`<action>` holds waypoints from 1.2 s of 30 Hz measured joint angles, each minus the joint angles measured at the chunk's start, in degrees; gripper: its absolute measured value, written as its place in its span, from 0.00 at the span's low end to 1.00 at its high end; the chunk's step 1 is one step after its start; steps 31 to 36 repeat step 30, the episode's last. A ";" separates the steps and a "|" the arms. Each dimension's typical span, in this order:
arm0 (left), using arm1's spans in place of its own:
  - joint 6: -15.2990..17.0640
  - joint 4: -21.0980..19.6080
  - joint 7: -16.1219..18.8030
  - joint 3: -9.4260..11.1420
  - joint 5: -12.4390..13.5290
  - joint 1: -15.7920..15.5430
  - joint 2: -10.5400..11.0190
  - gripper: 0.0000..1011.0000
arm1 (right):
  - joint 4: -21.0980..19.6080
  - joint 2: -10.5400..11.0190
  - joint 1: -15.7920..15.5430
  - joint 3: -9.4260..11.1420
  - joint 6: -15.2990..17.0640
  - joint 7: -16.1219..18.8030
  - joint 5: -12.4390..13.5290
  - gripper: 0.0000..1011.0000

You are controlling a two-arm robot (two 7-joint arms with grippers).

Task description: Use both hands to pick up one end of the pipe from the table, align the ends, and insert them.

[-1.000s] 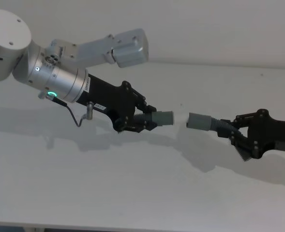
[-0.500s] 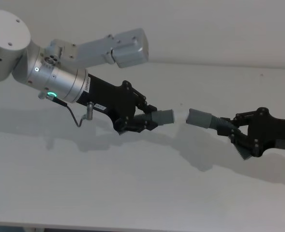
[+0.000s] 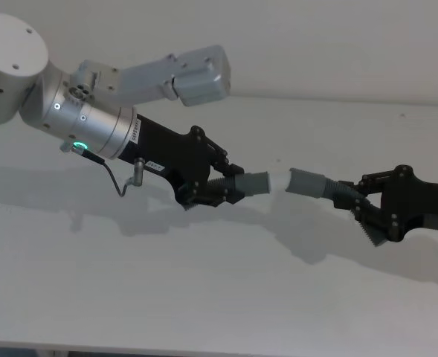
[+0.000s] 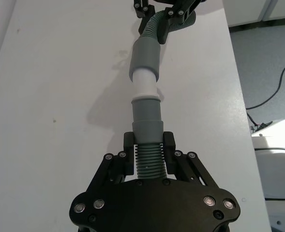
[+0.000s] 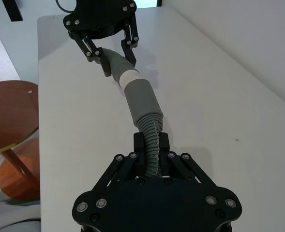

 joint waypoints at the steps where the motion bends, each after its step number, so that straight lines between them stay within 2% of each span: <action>1: 0.00 -0.02 -0.04 0.05 -0.03 -0.04 0.01 0.34 | -0.02 0.06 0.02 -0.06 -0.09 0.00 0.01 0.16; 36: 1.27 -0.53 0.44 1.01 -0.60 -0.96 0.24 0.34 | -0.77 1.29 0.29 -0.81 -1.79 -0.02 -0.51 0.16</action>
